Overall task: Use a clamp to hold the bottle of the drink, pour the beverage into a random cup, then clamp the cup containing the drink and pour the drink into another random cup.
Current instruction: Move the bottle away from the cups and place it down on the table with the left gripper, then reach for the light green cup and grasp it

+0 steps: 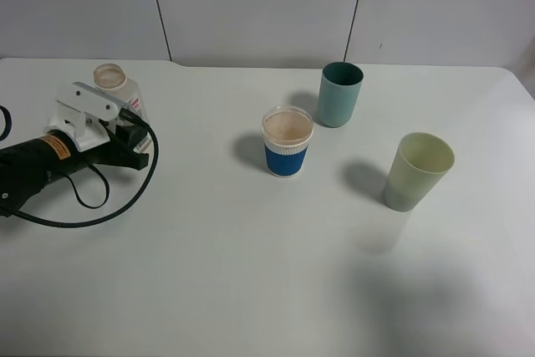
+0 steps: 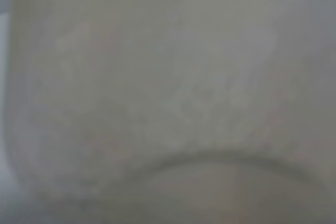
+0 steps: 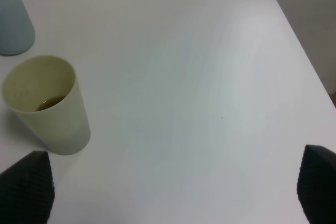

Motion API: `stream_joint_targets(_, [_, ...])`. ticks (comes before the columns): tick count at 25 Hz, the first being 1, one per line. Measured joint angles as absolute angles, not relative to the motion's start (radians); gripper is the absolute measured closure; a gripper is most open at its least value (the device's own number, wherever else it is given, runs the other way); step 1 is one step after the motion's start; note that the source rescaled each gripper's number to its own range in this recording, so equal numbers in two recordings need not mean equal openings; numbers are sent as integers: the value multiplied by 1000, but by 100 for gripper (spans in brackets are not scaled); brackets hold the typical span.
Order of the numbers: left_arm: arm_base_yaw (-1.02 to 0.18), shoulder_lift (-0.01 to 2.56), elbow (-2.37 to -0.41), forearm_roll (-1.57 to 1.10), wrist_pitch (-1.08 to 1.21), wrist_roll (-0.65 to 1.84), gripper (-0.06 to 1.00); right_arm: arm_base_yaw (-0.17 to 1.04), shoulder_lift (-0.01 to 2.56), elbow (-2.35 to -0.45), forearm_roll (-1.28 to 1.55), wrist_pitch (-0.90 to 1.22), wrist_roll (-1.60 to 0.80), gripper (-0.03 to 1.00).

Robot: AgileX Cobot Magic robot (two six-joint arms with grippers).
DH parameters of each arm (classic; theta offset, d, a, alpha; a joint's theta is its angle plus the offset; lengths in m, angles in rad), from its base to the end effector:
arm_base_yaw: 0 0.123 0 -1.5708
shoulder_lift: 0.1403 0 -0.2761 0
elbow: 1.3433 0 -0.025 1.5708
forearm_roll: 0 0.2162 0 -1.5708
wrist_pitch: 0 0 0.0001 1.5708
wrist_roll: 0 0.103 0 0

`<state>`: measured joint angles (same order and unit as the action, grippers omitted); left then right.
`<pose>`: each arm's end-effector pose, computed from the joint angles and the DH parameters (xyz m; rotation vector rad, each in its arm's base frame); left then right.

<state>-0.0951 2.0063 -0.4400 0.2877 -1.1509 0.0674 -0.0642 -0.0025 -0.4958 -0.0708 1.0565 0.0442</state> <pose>0.2848 -0.0540 0.1079 0.4418 1.8552 -0.1883 -0.0159 -0.0053 0.2546 0.1136 2.0380 -0.0972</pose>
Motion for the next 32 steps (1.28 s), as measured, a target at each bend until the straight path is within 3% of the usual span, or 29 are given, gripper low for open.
stream_joint_targets(25, [-95,2083,-441,288,-1223,64,94,-64,-2,-496,-71,1057,44,19])
stream_joint_targets(26, [-95,2083,-441,288,-1223,64,90,-64,-2,-496,-71,1057,44,19])
stream_joint_targets(27, [-95,2083,-441,288,-1223,64,79,-64,-2,-496,-71,1057,44,19])
stream_joint_targets(30, [-95,2083,-429,288,-1223,54,32,-64,-2,-496,-71,1057,44,19])
stream_joint_targets(32, [-95,2082,-413,284,-1223,49,9,-64,-2,-496,-71,1057,44,19])
